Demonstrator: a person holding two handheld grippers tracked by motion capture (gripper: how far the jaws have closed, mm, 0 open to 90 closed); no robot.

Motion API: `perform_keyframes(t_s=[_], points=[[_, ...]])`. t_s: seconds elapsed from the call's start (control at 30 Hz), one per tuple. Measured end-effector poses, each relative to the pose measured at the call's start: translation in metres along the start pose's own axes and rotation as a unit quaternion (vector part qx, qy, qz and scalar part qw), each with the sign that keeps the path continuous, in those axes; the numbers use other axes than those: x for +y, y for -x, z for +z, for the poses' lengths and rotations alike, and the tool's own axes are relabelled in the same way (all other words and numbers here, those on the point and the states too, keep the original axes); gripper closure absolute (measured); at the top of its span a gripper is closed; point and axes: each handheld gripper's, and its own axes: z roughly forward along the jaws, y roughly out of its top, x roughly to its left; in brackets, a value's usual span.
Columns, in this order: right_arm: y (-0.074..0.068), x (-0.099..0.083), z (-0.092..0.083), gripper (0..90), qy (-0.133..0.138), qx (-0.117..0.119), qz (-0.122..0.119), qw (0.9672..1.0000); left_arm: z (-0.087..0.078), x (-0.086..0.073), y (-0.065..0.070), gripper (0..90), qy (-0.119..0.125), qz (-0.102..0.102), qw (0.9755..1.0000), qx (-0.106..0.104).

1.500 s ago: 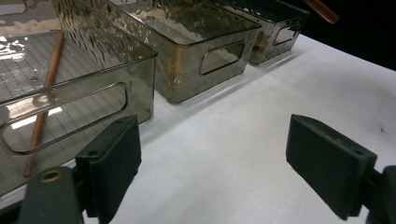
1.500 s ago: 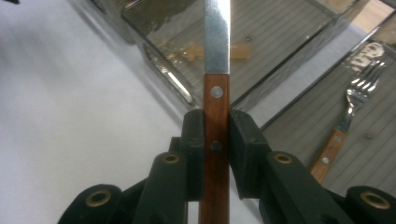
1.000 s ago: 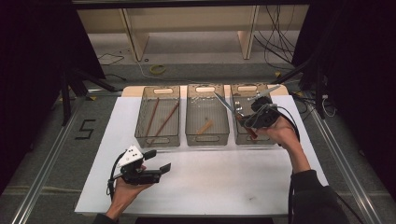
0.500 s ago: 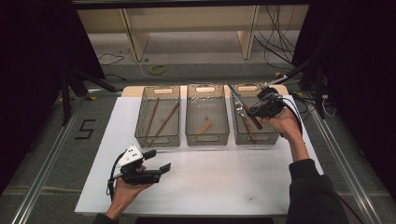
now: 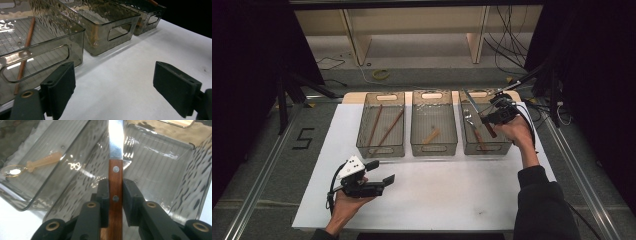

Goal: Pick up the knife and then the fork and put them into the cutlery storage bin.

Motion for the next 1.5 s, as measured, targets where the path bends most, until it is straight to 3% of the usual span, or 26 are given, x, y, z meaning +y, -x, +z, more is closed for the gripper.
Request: perform_keyframes(t_s=[0.4, 0.93, 1.0, 1.07, 1.33, 1.5], points=[[0.003, 0.000, 0.011, 77.3, -0.013, -0.019, 0.008, 0.9997, 0.000, 0.000, 0.000, 17.5, 0.000, 0.000, 1.0000, 0.000], [0.009, -0.009, 0.025, 76.5, -0.039, -0.028, 0.020, 0.9986, 0.000, 0.000, 0.000, 17.5, 0.000, 0.001, 1.0000, 0.000], [0.009, -0.010, 0.027, 74.4, -0.041, -0.028, 0.025, 0.9985, 0.000, 0.000, 0.000, 17.5, 0.000, 0.000, 1.0000, 0.000], [0.009, -0.010, 0.028, 66.6, -0.044, -0.020, 0.027, 0.9985, 0.000, 0.000, 0.000, 17.4, 0.000, 0.000, 1.0000, 0.000], [-0.005, -0.007, 0.015, 54.9, -0.011, -0.009, 0.008, 0.9999, 0.000, 0.000, 0.000, 17.4, -0.001, 0.000, 1.0000, 0.000], [-0.021, -0.012, 0.004, 49.1, 0.035, 0.016, -0.009, 0.9992, 0.001, 0.000, 0.000, 17.3, -0.001, 0.001, 1.0000, 0.000]])
